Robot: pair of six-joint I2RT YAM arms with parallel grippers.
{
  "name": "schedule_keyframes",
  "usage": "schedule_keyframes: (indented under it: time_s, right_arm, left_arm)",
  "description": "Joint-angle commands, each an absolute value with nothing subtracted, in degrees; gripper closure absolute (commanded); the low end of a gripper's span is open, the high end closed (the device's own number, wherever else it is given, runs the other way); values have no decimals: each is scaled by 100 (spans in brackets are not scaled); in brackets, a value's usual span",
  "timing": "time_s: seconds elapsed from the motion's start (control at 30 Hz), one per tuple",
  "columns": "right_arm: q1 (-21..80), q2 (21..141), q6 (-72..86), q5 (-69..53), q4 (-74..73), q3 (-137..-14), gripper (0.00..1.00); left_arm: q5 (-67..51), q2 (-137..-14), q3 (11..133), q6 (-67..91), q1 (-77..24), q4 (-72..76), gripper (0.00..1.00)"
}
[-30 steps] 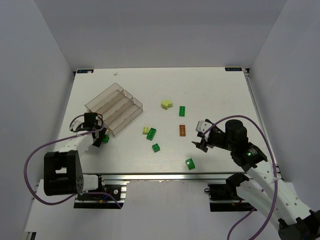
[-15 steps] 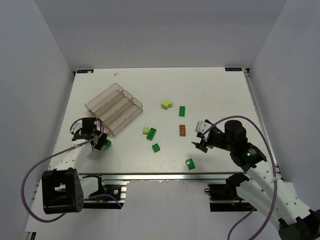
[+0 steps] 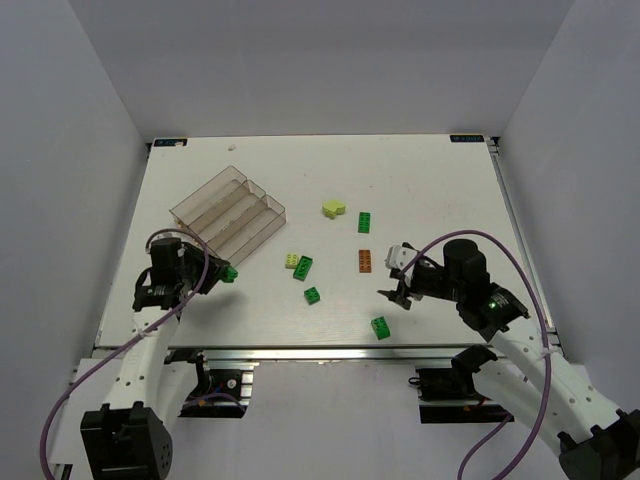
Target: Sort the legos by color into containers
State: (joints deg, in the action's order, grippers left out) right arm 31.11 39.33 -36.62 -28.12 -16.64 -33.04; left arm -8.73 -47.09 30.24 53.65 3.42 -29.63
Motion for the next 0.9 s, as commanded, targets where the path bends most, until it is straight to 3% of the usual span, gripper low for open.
schedule_keyframes:
  time_s: [0.0,0.23,0.43,0.5,0.87]
  right_arm:
    - [3164,3903,-3657,-3539,-1643,-3366,24]
    - [3269,3726,-2410,-4781,-697,-3261,23]
    - [3585,4771,-1197,-4632,-256,-3910,21]
    - [3726,5167,-576,-4327,288,-4042,11]
    - [4271,7398,824,-4877,2021,-5141,11]
  left_arm:
    - [-1843,-4544,3208,5063,352,-2611,100]
    - [-3145,-4210,2769,5535,343,-416,100]
    - [-3674,-4473,2707,5923,185,1483,100]
    - [-3718,-4587,2628,6038,97,2291,100]
    - [-3797,-6273,2716,6001,-984,5103,100]
